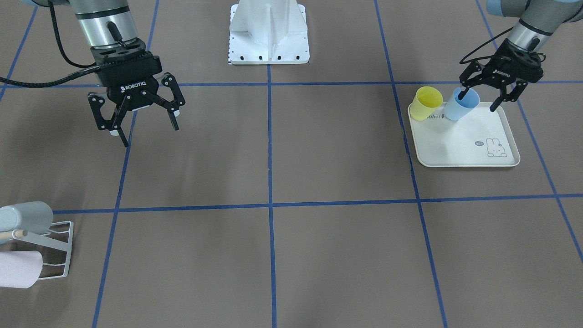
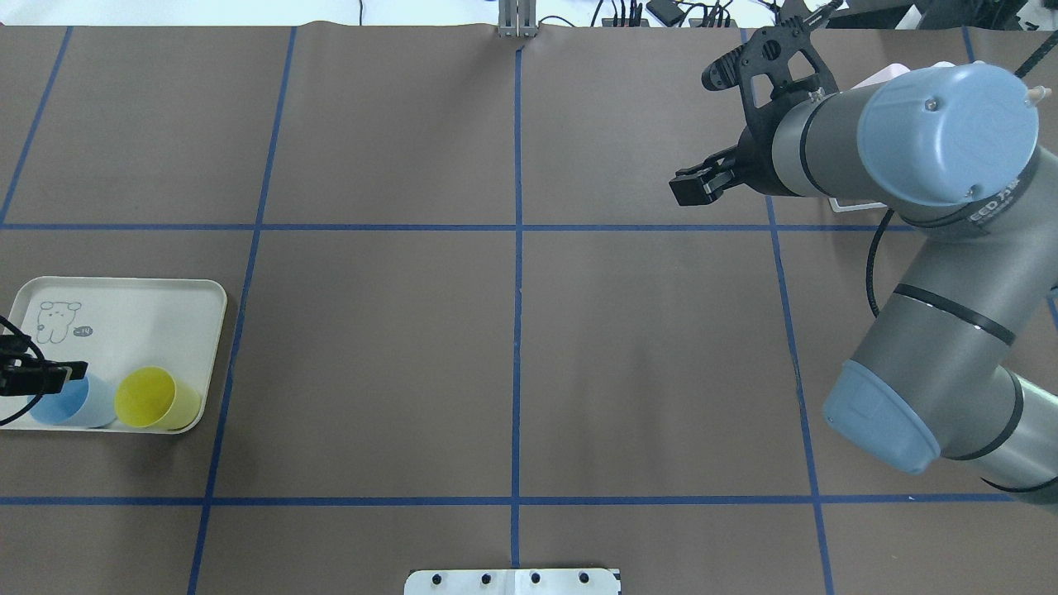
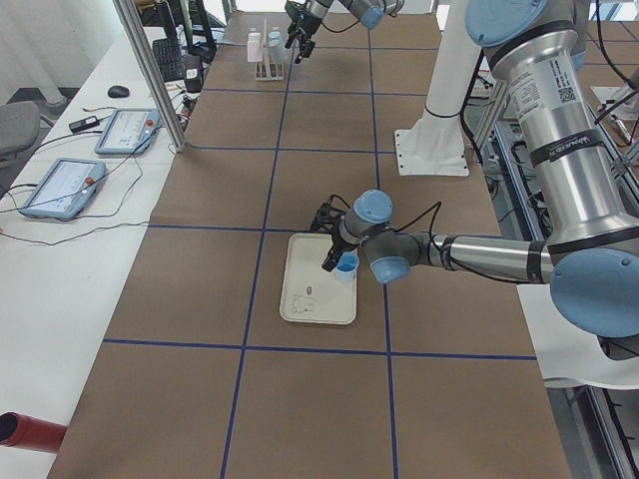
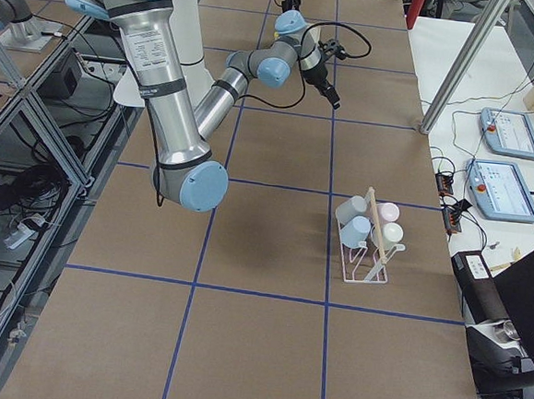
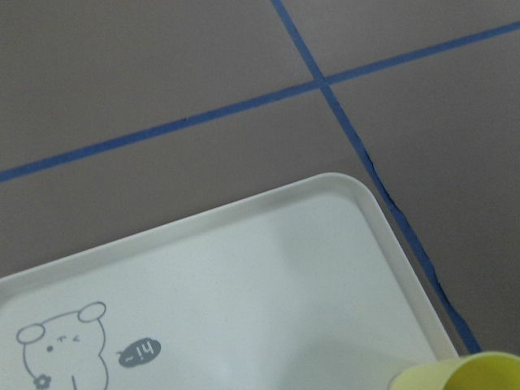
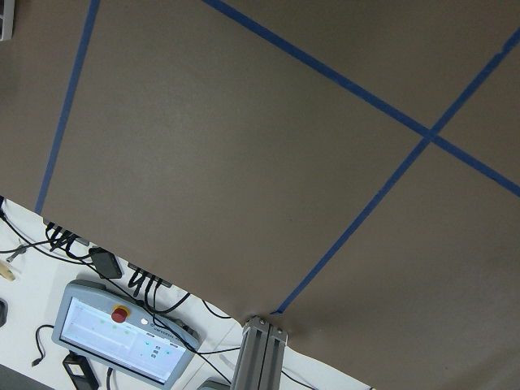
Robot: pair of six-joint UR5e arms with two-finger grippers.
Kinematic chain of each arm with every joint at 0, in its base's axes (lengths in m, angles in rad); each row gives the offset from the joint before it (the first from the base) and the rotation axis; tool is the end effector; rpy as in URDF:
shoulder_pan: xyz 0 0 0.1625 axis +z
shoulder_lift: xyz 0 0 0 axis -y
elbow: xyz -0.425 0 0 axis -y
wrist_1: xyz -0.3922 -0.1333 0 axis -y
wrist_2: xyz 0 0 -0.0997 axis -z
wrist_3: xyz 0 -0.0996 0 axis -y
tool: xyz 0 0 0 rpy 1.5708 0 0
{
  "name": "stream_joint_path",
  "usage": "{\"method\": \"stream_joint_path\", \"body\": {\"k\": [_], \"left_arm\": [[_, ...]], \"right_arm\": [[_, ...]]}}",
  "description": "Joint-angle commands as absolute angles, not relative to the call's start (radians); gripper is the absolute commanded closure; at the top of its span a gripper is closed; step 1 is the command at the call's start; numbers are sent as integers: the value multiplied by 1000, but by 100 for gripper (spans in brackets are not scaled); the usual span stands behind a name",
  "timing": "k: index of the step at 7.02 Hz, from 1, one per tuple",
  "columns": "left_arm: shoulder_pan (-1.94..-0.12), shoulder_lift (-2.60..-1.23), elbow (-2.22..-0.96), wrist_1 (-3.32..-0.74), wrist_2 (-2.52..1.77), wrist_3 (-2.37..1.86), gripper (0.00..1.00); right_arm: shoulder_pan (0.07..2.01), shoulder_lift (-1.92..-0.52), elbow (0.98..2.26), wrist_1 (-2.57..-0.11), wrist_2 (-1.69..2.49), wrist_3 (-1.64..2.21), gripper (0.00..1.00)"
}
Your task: Transfer IKEA cup to right arm and place on rack
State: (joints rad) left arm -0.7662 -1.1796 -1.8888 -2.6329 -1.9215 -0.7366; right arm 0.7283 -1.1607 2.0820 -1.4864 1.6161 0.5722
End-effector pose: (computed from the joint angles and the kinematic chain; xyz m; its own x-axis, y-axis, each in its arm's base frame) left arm 0.1922 -0.3224 0.5522 0.5952 0.3927 -0.7011 0.0052 0.8706 0.4920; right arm -0.3203 -0.4582 0.2090 0.7514 -0.4552 0.4777 -0.0086 0.7171 0.6969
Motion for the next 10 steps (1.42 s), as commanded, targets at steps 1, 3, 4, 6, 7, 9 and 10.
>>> {"method": "stream_joint_path", "body": {"k": [1,3,4,6,7,9,10], "left_arm": [[-732,-1131,-1853,-2709,-1916,-730,0],[-730,-1120,-1784,-2801,-1916,-732,8],[-730,-1127,-1755,-2834,-1917,-739,17],[-729,-1149,-1749,-2836,-1917,-749,51],[-729,-1163,-1750,-2836,-1927,-749,67],[-730,-1167,-1762,-2841,-1930,-747,100],[-732,-1167,-1763,-2841,-1933,-747,100]], "right_arm": [[727,-1167,2082,-1486,1614,572,0],[727,-1169,2082,-1486,1612,572,0],[727,-1169,2082,-1486,1611,572,0],[727,-1170,2082,-1486,1611,572,0],[727,-1166,2079,-1486,1615,572,0],[726,-1166,2074,-1486,1615,563,0],[726,-1167,2071,-1486,1620,561,0]]}}
